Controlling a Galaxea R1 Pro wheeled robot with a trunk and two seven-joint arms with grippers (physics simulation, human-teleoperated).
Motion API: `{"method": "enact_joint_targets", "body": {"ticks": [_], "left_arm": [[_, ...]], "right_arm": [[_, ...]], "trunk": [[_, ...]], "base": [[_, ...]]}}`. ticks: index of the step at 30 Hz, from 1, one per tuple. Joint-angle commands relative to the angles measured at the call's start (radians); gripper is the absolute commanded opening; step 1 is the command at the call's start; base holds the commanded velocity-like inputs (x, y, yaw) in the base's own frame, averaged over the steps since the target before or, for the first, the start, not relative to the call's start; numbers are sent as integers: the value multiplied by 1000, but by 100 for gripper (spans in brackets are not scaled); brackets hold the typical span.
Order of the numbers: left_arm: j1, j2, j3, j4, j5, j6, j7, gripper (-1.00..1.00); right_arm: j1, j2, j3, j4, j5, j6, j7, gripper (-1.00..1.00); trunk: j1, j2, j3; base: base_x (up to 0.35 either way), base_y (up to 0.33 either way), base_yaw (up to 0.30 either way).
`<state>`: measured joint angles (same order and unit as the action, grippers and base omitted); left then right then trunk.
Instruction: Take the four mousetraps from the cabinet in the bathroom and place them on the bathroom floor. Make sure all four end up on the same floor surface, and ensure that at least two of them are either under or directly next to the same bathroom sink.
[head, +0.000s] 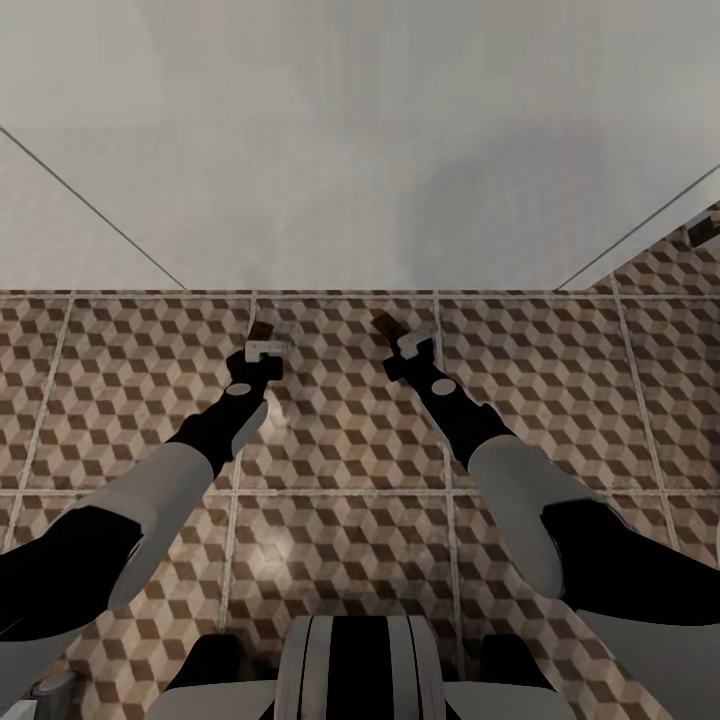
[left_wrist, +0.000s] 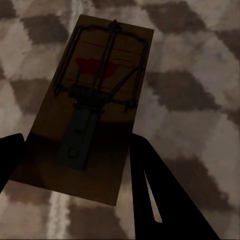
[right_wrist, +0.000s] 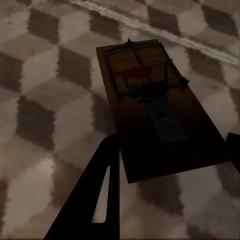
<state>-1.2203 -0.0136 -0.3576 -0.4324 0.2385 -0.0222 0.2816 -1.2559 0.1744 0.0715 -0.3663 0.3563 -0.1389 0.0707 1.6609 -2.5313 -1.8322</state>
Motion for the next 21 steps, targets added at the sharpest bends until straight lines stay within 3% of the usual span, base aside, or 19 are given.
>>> {"method": "enact_joint_targets", "body": {"ticks": [1, 19, 20, 21], "left_arm": [[0, 0, -9, 5, 7, -7, 11, -100], [-1, -5, -12, 12, 7, -19, 11, -100], [-1, -7, -12, 13, 7, -19, 11, -100], [-1, -9, -13, 13, 7, -19, 11, -100]], "right_arm": [[0, 0, -2, 3, 6, -2, 2, -100], [0, 0, -2, 7, 7, -2, -2, -100], [0, 0, -2, 7, 7, -2, -2, 100], [0, 0, -2, 7, 7, -2, -2, 100]], "trunk": [[0, 0, 0], [0, 0, 0], [0, 0, 0], [0, 0, 0]], "base": [[0, 0, 0], [0, 0, 0], [0, 0, 0], [0, 0, 0]]}}
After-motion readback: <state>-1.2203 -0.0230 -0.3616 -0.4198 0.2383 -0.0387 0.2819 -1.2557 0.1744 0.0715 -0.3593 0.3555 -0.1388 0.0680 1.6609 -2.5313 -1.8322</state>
